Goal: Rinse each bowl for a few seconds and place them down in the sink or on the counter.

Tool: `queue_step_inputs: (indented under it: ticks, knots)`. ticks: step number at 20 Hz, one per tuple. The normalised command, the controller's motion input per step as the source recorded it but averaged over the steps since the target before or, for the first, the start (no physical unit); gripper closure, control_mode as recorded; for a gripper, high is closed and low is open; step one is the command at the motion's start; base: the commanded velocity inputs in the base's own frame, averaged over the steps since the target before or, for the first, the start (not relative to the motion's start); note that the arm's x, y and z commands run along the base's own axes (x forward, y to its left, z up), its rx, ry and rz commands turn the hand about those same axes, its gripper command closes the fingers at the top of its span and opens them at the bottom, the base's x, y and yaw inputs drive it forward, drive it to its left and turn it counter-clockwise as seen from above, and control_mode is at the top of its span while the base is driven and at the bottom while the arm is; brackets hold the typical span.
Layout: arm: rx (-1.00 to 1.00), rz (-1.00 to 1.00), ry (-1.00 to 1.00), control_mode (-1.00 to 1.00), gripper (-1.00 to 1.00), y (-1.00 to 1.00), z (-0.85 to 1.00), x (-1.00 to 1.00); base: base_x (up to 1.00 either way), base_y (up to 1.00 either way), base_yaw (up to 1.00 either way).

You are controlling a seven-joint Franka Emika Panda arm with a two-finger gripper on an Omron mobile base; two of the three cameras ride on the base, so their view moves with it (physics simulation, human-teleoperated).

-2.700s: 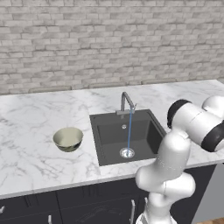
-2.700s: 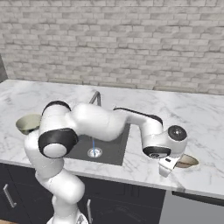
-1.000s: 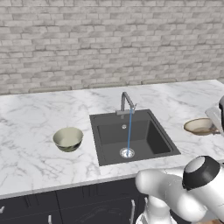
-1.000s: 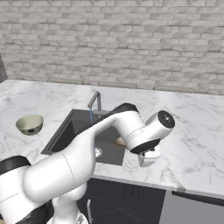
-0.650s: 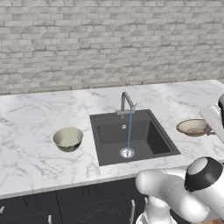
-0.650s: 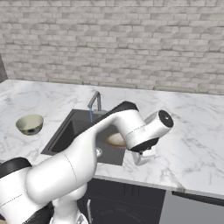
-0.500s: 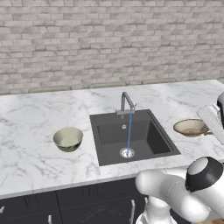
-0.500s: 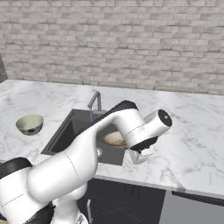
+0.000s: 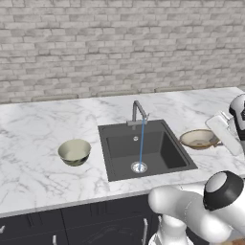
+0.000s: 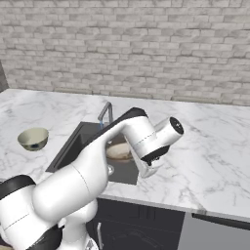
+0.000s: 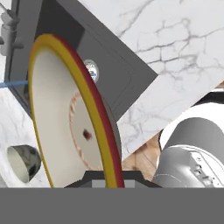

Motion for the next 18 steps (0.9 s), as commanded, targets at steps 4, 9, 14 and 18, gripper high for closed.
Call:
queue_step_inputs:
  ticks: [4,9,14,18]
  knots:
    - [0.0,0.05,-0.03,-1.0,1.0,0.48,-0.03,0.07,0.0,0.0,0.0]
    - [0.0,0.03,-0.06,-1.0,1.0,0.51,-0.05,0.03,0.0,0.0,0.0]
    - [0.0,0.0,-0.06,-1.0,1.0,0.53,-0.11,0.1,0.0,0.0,0.0]
    - [0.02,0.0,-0.04,-1.0,1.0,0.42,-0.1,0.18,0.0,0.0,0.0]
